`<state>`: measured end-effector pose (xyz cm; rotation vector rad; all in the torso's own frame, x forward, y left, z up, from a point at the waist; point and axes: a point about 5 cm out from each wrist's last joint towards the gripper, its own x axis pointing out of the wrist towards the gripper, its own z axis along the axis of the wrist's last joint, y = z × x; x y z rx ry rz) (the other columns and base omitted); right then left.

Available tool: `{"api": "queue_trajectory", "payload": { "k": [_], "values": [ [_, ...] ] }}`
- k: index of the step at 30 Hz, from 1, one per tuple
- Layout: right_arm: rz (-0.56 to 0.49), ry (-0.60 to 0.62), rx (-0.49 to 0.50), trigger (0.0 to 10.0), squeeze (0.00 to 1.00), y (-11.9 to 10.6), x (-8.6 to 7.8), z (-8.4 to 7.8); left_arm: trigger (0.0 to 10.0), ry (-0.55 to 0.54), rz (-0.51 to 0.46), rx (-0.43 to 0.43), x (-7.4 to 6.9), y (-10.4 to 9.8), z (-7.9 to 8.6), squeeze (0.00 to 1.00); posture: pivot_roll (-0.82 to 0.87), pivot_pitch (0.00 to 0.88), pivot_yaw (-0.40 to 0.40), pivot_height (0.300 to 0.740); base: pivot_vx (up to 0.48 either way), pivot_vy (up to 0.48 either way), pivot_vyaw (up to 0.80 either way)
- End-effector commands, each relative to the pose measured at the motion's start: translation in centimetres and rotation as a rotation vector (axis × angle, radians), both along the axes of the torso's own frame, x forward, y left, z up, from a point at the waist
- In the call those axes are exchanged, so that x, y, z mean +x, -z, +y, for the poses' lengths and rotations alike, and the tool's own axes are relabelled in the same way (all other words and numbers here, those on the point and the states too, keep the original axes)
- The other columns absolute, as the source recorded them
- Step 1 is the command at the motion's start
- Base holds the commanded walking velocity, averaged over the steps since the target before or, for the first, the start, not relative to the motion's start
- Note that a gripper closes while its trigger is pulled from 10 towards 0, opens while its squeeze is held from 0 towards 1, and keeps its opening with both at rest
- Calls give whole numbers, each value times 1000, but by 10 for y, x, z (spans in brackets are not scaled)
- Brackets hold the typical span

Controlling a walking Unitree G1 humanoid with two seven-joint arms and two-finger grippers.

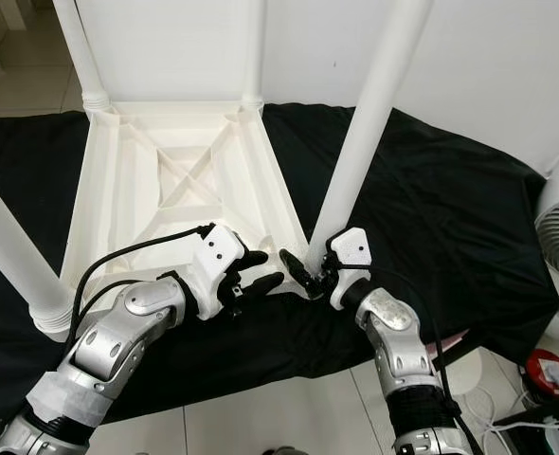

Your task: Building children table

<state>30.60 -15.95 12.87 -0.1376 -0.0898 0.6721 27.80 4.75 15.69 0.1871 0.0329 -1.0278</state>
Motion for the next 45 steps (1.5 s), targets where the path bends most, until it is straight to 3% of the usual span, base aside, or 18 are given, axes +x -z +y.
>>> {"api": "queue_trajectory", "payload": {
  "k": [1,11,13,17,19,24,25,33,41,42,45],
  "values": [
    [39,-52,-18,0,0,8,-2,4,10000,-6,1,10,-1,1,0,0,42,46,-80,740,0,0,0],
    [63,-72,8,0,0,15,-4,2,10000,-5,1,11,-1,1,1,0,36,47,-71,740,0,0,0],
    [72,-26,23,10000,0,17,-4,3,10000,-2,1,14,-1,1,1,0,33,49,-68,740,0,0,0],
    [77,6,27,10000,0,18,-4,5,10000,1,1,15,-1,1,1,0,31,50,-67,740,0,0,0],
    [94,112,42,10000,0,18,-1,9,10000,5,1,15,-1,1,0,0,29,51,-66,740,0,0,0],
    [78,247,108,10000,0,15,-3,20,10000,6,0,13,0,0,-1,0,24,54,-63,740,0,0,0],
    [76,349,134,10000,0,14,-5,25,10000,9,-1,9,0,-1,-2,0,21,57,-60,740,0,0,0],
    [100,560,137,10000,0,18,-12,31,10000,18,1,12,-1,0,-4,0,14,59,-54,740,0,0,0],
    [49,641,106,10000,0,11,-18,38,10000,35,4,11,-1,0,-7,0,6,61,-50,740,0,0,0],
    [57,653,108,10000,1000,12,-18,37,10000,35,3,11,-1,0,-7,0,8,57,-54,740,0,0,0],
    [60,646,123,10000,1000,11,-20,37,10000,34,2,11,-2,0,-7,0,11,55,-57,740,0,0,0]
  ]
}}
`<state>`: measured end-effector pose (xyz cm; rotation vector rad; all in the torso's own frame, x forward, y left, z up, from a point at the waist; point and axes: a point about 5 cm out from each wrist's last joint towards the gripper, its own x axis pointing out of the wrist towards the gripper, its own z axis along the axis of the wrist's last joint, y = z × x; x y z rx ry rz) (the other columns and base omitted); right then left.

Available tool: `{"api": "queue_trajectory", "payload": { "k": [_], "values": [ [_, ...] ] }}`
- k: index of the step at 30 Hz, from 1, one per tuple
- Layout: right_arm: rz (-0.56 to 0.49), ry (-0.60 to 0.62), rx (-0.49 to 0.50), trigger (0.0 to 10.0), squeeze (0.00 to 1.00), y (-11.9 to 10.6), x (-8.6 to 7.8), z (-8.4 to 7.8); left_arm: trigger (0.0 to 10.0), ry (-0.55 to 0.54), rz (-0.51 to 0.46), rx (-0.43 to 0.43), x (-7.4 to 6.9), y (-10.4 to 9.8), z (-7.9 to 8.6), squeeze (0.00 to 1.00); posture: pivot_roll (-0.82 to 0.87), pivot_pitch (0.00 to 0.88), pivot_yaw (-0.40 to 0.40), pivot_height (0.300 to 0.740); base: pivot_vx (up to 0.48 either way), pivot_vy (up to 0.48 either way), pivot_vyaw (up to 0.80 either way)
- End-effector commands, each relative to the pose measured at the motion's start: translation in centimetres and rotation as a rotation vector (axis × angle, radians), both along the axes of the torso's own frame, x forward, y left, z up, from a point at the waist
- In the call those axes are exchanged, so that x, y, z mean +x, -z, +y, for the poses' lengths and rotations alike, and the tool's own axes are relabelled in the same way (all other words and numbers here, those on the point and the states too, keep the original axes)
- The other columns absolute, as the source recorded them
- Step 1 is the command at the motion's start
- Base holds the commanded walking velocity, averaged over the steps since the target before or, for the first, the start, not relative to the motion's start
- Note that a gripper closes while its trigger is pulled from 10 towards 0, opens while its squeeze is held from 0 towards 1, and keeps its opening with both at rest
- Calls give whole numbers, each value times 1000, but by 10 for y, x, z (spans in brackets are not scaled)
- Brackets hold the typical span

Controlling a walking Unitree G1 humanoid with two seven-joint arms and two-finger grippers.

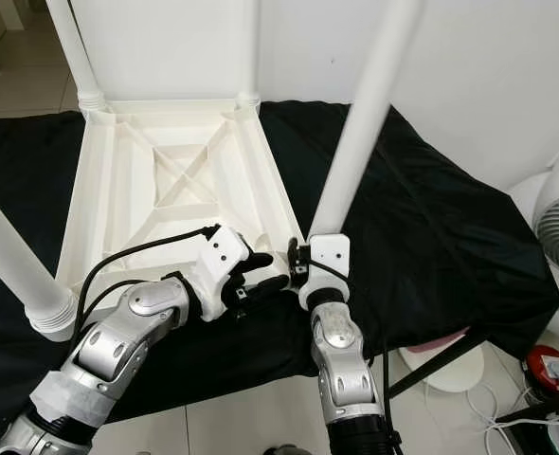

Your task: Building children table

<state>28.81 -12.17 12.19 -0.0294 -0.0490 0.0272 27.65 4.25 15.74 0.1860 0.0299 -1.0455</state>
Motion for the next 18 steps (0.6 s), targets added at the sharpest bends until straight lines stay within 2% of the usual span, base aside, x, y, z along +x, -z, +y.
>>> {"api": "queue_trajectory", "payload": {
  "k": [1,4,6,10,18],
  "values": [
    [6,2,3,10000,1000,2,-2,0,10000,14,2,13,0,1,-2,0,15,53,-59,740,0,0,0],
    [-22,-20,26,10000,1000,-3,-3,0,10000,9,-1,8,1,-1,-3,0,17,51,-61,740,0,0,0],
    [-33,-75,67,10000,1000,-4,-8,-3,10000,6,-2,5,1,-1,-2,0,17,49,-63,740,0,0,0],
    [-30,-150,87,10000,1000,-2,-13,-7,10000,9,-1,5,0,-1,-3,0,16,45,-63,740,0,0,0],
    [-28,-219,52,10000,1000,-1,-10,-27,10000,11,-5,7,1,-1,-3,0,14,38,-64,740,0,0,0]
  ]
}}
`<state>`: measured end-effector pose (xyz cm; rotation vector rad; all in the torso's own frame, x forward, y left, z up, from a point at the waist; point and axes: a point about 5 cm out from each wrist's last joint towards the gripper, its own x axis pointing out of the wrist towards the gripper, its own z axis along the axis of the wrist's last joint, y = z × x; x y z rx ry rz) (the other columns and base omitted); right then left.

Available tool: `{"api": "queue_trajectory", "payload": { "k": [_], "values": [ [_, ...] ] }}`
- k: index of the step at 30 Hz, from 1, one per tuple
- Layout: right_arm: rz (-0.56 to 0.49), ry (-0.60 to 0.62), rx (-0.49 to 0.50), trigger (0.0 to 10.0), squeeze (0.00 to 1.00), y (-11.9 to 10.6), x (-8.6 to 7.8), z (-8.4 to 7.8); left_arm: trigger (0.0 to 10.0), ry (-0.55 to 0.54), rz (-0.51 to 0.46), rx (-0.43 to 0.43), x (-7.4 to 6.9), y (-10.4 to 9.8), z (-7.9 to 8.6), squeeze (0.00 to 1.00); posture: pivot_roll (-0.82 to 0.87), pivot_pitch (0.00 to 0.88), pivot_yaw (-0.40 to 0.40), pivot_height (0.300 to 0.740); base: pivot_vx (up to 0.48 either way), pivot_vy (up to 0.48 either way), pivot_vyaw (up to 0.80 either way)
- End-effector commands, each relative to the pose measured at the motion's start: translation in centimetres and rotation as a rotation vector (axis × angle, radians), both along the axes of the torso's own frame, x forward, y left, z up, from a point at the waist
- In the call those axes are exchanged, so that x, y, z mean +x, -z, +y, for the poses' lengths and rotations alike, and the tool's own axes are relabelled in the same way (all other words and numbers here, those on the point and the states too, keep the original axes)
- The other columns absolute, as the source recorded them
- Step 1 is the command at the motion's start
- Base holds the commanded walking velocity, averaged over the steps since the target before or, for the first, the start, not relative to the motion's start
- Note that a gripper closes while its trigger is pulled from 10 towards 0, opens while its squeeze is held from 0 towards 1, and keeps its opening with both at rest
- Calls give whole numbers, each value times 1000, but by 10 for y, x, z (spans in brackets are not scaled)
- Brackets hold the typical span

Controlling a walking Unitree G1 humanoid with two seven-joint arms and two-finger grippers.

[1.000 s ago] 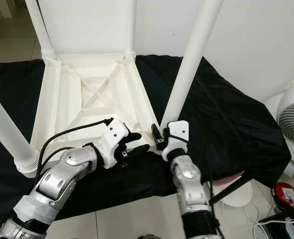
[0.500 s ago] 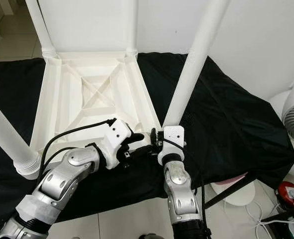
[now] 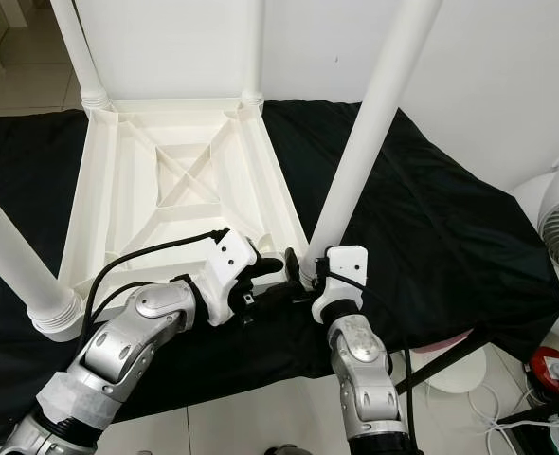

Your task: Building children table

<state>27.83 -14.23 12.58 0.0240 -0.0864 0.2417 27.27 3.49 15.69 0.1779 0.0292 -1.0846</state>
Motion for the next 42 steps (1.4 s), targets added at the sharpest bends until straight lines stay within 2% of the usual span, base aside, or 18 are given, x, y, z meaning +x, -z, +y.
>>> {"api": "queue_trajectory", "payload": {
  "k": [1,2,5,7,8,9,12,13,14,15,16,23,27,33,34,37,38,42],
  "values": [
    [6,-3,3,10000,1000,2,0,-7,10000,-27,-12,13,4,-1,4,0,14,38,-64,740,0,0,0],
    [-1,-33,-17,10000,0,0,4,-13,10000,-26,-11,12,4,-1,4,0,14,36,-66,740,0,0,0],
    [-7,-60,-30,10000,0,-2,7,-17,10000,-25,-11,12,4,-1,3,0,13,34,-67,740,0,0,0],
    [-21,-168,-87,10000,0,-6,11,-18,10000,-23,-12,11,4,-1,3,0,12,31,-67,740,0,0,0],
    [-21,-168,-87,10000,0,-6,11,-18,10000,-23,-12,11,4,-1,3,0,12,31,-67,740,0,0,0],
    [-25,-241,-123,10000,0,-7,13,-17,10000,-22,-13,11,4,-1,2,0,11,28,-66,740,0,0,0],
    [-25,-326,-164,10000,0,-8,15,-16,10000,-19,-14,10,4,-1,2,0,12,26,-66,740,0,0,0],
    [-23,-375,-179,7608,0,-9,17,-15,10000,-18,-15,11,5,-1,2,0,15,20,-66,740,0,0,0],
    [-23,-375,-179,7608,0,-9,17,-15,10000,-18,-15,11,5,-1,2,0,15,20,-66,740,0,0,0],
    [-23,-394,-184,6471,0,-9,18,-14,10000,-18,-15,12,5,-1,2,0,15,20,-66,740,0,0,0],
    [-14,-424,-205,0,0,-8,21,-13,10000,-18,-16,12,5,-1,3,0,15,20,-66,740,0,0,0],
    [19,-492,-229,0,0,-3,26,-13,10000,-10,-15,16,2,-2,5,0,24,14,-68,740,0,0,0],
    [43,-504,-258,0,0,2,28,-19,10000,-1,-13,28,0,0,11,0,43,15,-73,740,0,0,0],
    [53,-501,-224,0,0,5,26,-22,10000,5,-10,45,-2,0,21,0,42,21,-69,740,0,0,0],
    [54,-487,-215,2118,0,7,25,-22,10000,15,-6,48,-4,1,21,0,41,22,-70,740,0,0,0],
    [55,-478,-215,2118,0,8,24,-23,10000,17,-4,48,-4,2,21,0,41,22,-70,740,0,0,0],
    [50,-425,-194,10000,0,8,25,-25,10000,23,-2,45,-4,1,17,0,37,24,-68,740,0,0,0],
    [29,-361,-173,10000,0,5,25,-24,10000,35,0,38,-6,1,14,0,35,26,-66,740,0,0,0]
  ]
}}
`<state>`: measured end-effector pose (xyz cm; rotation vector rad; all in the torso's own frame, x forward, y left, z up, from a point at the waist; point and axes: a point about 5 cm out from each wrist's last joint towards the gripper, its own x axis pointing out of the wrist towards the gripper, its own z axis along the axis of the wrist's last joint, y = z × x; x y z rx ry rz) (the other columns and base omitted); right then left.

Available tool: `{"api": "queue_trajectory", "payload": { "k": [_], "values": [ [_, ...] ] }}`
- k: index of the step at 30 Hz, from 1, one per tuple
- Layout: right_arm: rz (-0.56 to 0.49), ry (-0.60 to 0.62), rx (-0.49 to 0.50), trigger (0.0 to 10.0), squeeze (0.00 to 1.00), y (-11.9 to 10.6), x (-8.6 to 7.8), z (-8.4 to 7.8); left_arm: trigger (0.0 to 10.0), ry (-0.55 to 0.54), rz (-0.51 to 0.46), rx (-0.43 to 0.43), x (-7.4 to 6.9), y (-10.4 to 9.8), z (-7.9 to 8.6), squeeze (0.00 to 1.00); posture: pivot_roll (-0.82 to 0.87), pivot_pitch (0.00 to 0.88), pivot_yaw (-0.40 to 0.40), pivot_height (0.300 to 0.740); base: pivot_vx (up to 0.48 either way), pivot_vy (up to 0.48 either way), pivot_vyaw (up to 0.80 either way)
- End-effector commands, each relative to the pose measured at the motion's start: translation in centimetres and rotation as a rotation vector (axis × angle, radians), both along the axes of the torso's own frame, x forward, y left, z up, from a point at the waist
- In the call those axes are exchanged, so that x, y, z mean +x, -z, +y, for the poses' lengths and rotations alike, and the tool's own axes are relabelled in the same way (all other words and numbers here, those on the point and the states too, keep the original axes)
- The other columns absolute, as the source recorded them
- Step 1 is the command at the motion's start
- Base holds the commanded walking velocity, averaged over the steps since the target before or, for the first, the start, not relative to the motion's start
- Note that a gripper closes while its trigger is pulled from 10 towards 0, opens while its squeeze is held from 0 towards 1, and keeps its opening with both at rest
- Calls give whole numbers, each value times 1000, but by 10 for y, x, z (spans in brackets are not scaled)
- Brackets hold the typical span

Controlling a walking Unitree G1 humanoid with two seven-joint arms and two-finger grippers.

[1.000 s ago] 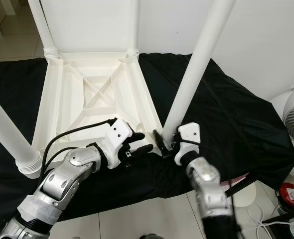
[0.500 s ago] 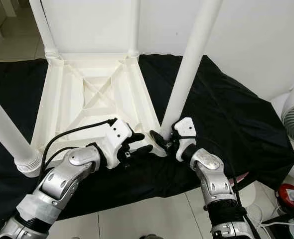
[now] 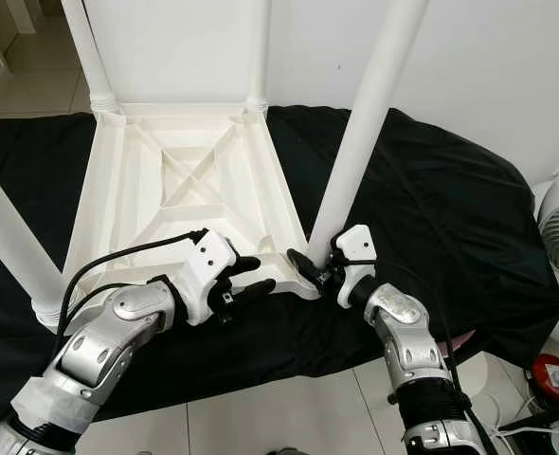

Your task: Building children table

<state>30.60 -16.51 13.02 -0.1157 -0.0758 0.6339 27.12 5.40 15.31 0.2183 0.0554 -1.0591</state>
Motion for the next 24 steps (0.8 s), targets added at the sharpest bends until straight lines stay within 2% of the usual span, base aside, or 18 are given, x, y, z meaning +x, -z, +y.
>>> {"api": "queue_trajectory", "payload": {
  "k": [1,4,6,9,12,13,14,15,18,21,24],
  "values": [
    [31,66,-35,10000,0,10,-2,-1,10000,63,3,-8,-5,-3,-6,0,34,26,-65,740,0,0,0],
    [12,188,-42,10000,0,9,-1,-1,10000,67,5,-8,-6,-3,-6,0,33,27,-64,740,0,0,0],
    [4,274,-2,10000,0,8,-2,1,10000,70,7,-10,-6,-3,-8,0,30,27,-61,740,0,0,0],
    [8,337,14,10000,0,8,-3,2,10000,74,9,-11,-7,-3,-9,0,26,29,-57,740,0,0,0],
    [57,550,47,10000,0,14,-6,6,10000,89,12,-13,-8,-2,-13,0,21,29,-56,740,0,0,0],
    [57,550,47,10000,0,14,-6,6,10000,89,12,-13,-8,-2,-13,0,21,29,-56,740,0,0,0],
    [68,605,54,10000,0,15,-8,9,10000,91,12,-10,-8,-2,-14,0,18,29,-57,740,0,0,0],
    [71,698,59,10000,0,16,-12,13,10000,92,11,-6,-7,-1,-15,0,18,29,-56,740,0,0,0],
    [86,761,82,10000,0,17,-16,21,10000,92,11,-7,-7,-1,-15,0,19,28,-56,740,0,0,0],
    [61,709,82,10000,0,14,-17,33,10000,92,11,-10,-7,-2,-16,0,19,28,-55,740,0,0,0],
    [42,702,100,10000,0,10,-16,33,10000,96,14,-10,-8,-1,-16,0,14,27,-53,740,0,0,0]
  ]
}}
